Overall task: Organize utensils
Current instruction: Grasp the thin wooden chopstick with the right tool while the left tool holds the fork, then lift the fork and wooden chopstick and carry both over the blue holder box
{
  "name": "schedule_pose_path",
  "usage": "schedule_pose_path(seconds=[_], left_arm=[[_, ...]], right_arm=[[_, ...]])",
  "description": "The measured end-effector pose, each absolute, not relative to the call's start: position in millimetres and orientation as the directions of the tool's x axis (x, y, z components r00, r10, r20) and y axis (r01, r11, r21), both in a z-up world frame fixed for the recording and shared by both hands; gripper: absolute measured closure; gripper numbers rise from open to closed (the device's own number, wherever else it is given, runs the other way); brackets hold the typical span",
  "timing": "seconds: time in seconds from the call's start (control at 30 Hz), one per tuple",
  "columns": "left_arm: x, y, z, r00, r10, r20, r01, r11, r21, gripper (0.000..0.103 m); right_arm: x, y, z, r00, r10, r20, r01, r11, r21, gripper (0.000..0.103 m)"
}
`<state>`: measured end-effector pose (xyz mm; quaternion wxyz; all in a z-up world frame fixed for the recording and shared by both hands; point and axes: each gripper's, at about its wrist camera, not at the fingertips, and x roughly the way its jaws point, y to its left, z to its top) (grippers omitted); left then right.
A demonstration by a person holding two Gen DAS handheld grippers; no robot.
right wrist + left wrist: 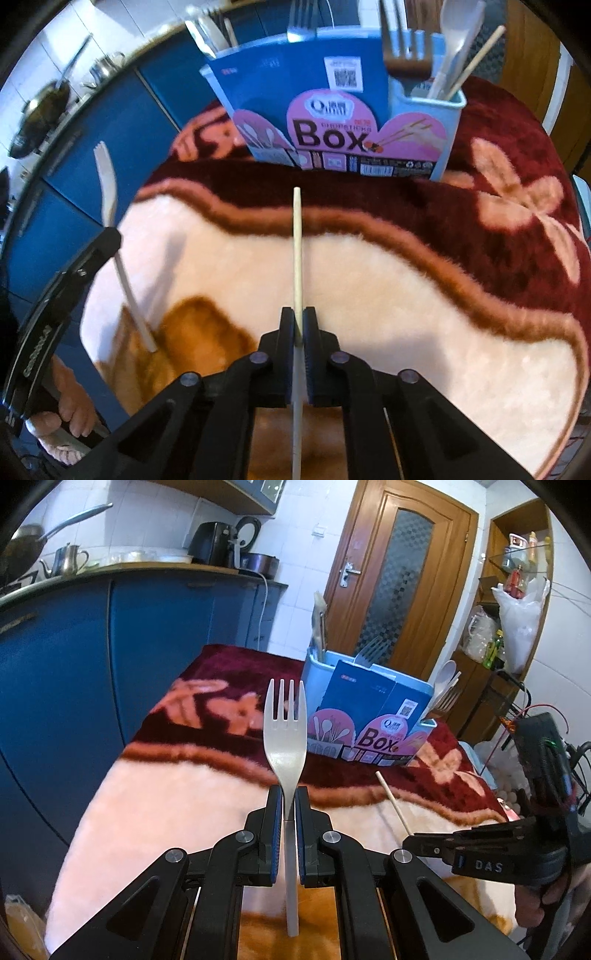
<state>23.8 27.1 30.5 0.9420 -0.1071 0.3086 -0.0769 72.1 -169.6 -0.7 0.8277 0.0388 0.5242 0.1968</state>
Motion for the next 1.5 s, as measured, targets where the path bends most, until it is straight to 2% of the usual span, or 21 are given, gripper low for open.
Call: schedule_pose_path(seconds=[0.3, 0.67, 0.87, 1.5], left_arm=[[18.5, 12.0, 46.6, 0.819, -0.206, -0.536, 0.104, 0.971, -0.216, 0.096], [36.0, 6.4, 78.0, 0.851, -0.236, -0.469, 0.142, 0.964, -0.226, 0.096], [55.4, 6.2, 99.4, 0.891, -0.233, -0.391, 0.155, 0.963, -0.219, 0.096], [119.8, -22.1, 152.0, 0.955, -0.244, -0.167, 0.214, 0.960, -0.179, 0.096]], right_arm=[[45.9, -188.5, 21.7, 0.491, 0.454, -0.743, -0.306, 0.889, 0.340, 0.097], [36.0, -226.3, 53.9, 0.656, 0.463, -0.596, -0.294, 0.884, 0.363, 0.097], [39.0, -237.0, 61.2, 0.709, 0.460, -0.535, -0.293, 0.882, 0.370, 0.097], [51.3, -263.5, 48.6, 0.761, 0.457, -0.459, -0.288, 0.873, 0.393, 0.097]])
